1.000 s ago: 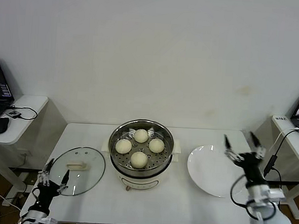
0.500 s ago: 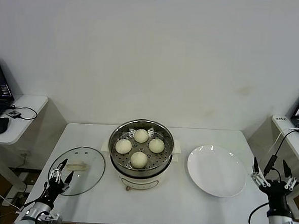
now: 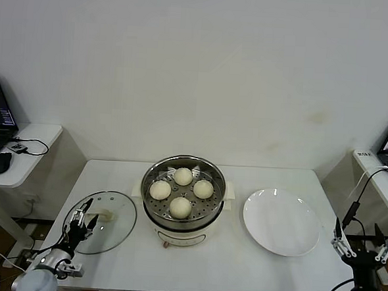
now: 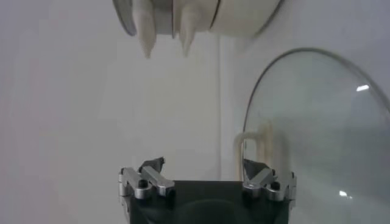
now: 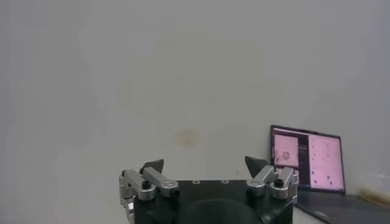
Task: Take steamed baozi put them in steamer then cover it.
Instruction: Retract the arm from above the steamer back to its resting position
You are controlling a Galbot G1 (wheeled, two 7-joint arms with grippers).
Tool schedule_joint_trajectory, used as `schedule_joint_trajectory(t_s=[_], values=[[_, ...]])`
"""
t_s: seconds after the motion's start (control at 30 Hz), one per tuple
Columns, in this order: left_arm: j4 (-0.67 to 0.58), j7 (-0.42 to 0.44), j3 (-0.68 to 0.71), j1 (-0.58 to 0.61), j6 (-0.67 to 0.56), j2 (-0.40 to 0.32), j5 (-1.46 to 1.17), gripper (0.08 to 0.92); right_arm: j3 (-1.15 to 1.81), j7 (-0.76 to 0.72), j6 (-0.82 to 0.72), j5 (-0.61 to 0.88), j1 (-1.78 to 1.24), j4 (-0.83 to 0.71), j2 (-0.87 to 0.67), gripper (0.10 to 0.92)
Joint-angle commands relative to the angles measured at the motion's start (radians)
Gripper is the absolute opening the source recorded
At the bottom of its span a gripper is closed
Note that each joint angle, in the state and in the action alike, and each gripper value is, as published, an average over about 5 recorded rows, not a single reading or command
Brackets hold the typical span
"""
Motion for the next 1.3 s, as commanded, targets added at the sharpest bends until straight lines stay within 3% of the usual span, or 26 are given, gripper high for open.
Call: schedule_joint_trajectory(t_s=[0.03, 0.8, 1.3], values=[[0.112, 0.017, 0.016, -0.104, -0.003, 0.01, 0.013, 0.823, 0.011, -0.002, 0.006, -0.011, -0.02, 0.001, 0.015, 0.823], [0.162, 0.037, 0.034, -0.15, -0.008, -0.014, 0.019, 0.796, -0.004, -0.01, 0.022, -0.031, -0.027, 0.002, 0.021, 0.823], [0.174, 0.019, 0.037, -0.148, -0.026, -0.022, 0.004, 0.376, -0.003, -0.026, 0.03, -0.051, -0.026, 0.025, 0.014, 0.823]])
